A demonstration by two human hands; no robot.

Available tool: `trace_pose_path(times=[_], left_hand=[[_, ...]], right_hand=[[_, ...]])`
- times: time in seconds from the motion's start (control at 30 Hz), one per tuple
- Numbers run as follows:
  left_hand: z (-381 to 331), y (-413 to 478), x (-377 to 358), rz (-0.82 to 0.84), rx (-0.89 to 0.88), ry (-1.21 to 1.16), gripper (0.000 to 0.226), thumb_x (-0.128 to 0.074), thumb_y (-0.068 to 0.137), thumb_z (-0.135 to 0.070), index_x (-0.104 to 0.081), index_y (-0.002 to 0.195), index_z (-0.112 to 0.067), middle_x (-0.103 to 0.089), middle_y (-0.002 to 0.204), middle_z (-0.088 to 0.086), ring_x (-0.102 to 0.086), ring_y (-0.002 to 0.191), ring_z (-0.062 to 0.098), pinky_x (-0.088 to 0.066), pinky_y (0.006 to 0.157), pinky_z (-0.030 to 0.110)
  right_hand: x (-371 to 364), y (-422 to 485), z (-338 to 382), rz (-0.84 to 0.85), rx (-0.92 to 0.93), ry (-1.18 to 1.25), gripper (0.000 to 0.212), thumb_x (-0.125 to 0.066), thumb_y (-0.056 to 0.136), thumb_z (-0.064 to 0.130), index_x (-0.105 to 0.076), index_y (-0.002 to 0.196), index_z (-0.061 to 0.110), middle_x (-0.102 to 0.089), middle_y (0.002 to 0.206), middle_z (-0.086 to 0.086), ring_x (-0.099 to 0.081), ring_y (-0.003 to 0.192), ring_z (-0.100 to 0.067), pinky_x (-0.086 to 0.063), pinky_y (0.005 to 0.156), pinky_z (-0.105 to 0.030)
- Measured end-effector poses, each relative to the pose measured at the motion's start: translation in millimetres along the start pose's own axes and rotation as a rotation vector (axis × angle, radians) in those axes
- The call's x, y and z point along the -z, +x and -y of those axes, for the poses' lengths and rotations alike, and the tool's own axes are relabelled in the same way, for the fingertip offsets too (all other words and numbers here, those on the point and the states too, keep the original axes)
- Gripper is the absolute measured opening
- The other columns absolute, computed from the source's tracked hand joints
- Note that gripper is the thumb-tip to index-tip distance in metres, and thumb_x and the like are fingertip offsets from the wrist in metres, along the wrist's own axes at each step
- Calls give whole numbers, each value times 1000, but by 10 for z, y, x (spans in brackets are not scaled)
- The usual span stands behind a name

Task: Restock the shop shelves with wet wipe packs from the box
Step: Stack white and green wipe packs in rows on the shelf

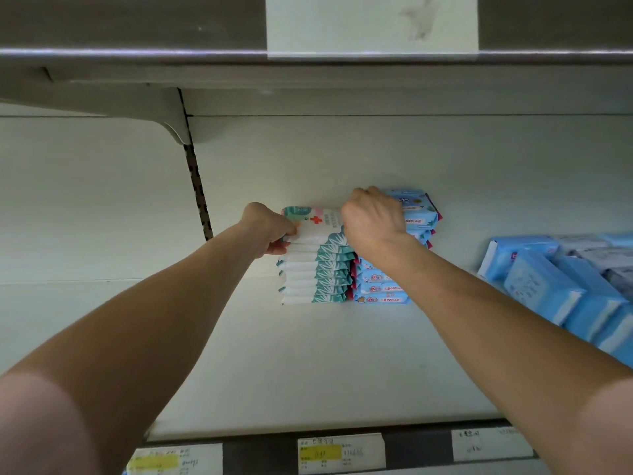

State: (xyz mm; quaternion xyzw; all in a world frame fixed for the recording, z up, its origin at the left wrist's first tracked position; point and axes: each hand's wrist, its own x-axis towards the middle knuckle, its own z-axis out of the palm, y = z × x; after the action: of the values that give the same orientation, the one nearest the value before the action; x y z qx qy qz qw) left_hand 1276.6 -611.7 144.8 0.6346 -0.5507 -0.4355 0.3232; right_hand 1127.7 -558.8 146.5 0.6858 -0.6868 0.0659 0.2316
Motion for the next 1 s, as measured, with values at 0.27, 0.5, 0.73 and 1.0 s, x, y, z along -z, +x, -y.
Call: trace_pose_path(times=[0.27, 0.5, 0.73, 1.0], left_hand=[[-7, -143, 15, 18, -51, -63, 9, -61, 88, -8, -56, 93, -13, -52, 99, 11, -49, 82, 23, -47, 74, 34], [22, -123, 3, 83, -18, -65, 23, -63, 89, -19, -42, 78, -18, -54, 90, 3, -51, 70, 15, -46, 74, 34], [12, -45, 45, 3, -92, -118, 65, -68, 86, -14, -38, 144, -12, -54, 103, 8, -55, 73, 17, -47, 73, 31], [19, -92, 61, 7, -49, -58, 18, -63, 88, -10, -48, 98, -13, -54, 90, 6, -53, 79, 20, -50, 80, 34]], right_hand=[[-236, -59, 12, 52, 198, -144, 66, -64, 81, 25, -37, 140, 19, -53, 128, -6, -35, 128, -27, -18, 109, -51], [-278, 24, 69, 20, 206, -123, 61, -60, 84, 13, -38, 141, 19, -59, 123, 0, -49, 117, -24, -19, 111, -50], [-321, 91, 158, -24, 195, 38, 54, -50, 90, 1, -40, 141, 13, -60, 123, -6, -54, 110, -28, -46, 82, -35], [-295, 96, 131, 26, 213, 107, 59, -55, 87, 5, -39, 142, 16, -55, 126, -7, -50, 116, -28, -45, 90, -37]])
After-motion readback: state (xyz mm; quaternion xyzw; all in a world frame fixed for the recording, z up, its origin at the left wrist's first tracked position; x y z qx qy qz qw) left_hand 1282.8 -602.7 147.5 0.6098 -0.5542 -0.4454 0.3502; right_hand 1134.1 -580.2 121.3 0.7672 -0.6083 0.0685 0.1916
